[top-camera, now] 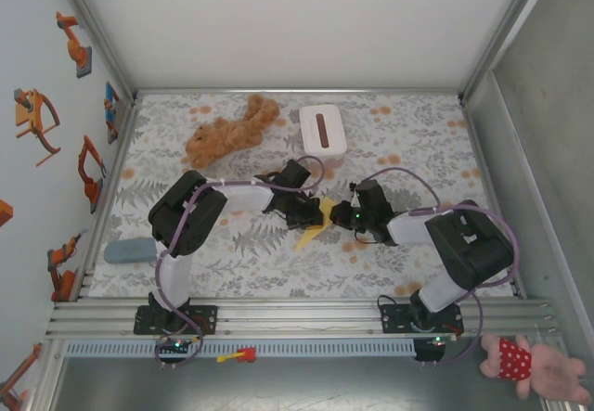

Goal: Fold a paper plane with a square sheet of paper (pick it up from the middle)
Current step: Fold the wing for the fifth time at the center of the table.

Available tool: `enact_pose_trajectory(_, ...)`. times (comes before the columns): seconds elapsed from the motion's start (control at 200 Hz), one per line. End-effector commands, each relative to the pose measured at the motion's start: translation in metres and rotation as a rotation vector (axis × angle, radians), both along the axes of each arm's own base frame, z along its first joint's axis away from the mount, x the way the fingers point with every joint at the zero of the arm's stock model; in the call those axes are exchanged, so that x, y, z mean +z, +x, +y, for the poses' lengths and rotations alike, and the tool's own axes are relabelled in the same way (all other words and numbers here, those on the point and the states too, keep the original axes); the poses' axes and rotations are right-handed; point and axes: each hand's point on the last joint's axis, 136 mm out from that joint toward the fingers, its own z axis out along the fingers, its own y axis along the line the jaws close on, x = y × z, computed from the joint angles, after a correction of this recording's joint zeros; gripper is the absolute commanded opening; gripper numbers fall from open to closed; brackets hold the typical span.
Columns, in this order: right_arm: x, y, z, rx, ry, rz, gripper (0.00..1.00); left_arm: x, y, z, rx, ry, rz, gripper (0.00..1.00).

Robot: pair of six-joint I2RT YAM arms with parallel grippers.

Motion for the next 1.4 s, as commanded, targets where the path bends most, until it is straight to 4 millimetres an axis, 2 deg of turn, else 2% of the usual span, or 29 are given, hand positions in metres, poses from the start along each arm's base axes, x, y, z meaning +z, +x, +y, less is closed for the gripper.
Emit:
enact_pose_trajectory(0.0, 0.012, -0.007, -0.002, 0.011, -0.050, -0.003, 0.00, -0.027, -0.011, 0.019, -0.008, 0.114, 0.037, 0.00)
enact_pose_trajectory(0.17, 0.040, 0.000, -0.037, -0.066, -0.237, -0.083, 0.01, -0.025, -0.011, 0.019, -0.009, 0.109, 0.034, 0.00)
enact_pose_trajectory(0.24, 0.046, 0.000, -0.039, -0.066, -0.240, -0.100, 0.03, -0.025, -0.011, 0.019, -0.009, 0.110, 0.034, 0.00)
enact_pose_trajectory(0.3, 0.050, -0.001, -0.030, -0.038, -0.197, -0.096, 0.03, -0.025, -0.011, 0.019, -0.010, 0.108, 0.033, 0.00)
enact_pose_trajectory(0.431, 0.044, -0.008, -0.006, 0.012, -0.071, -0.053, 0.00, -0.024, -0.011, 0.018, -0.010, 0.106, 0.030, 0.00)
enact_pose_trajectory(0.551, 0.039, -0.009, 0.007, 0.024, 0.005, -0.027, 0.00, -0.025, -0.012, 0.019, -0.010, 0.107, 0.033, 0.00)
enact_pose_trajectory(0.821, 0.028, -0.006, 0.019, 0.022, 0.040, 0.005, 0.00, -0.025, -0.013, 0.019, -0.010, 0.105, 0.032, 0.00)
enact_pose_trajectory(1.117, 0.010, -0.014, 0.023, -0.001, 0.047, 0.057, 0.00, -0.025, -0.014, 0.020, -0.010, 0.104, 0.035, 0.00)
enact_pose_trajectory(1.397, -0.015, -0.014, -0.006, -0.081, -0.055, 0.085, 0.00, -0.027, -0.017, 0.027, 0.006, 0.126, 0.045, 0.00)
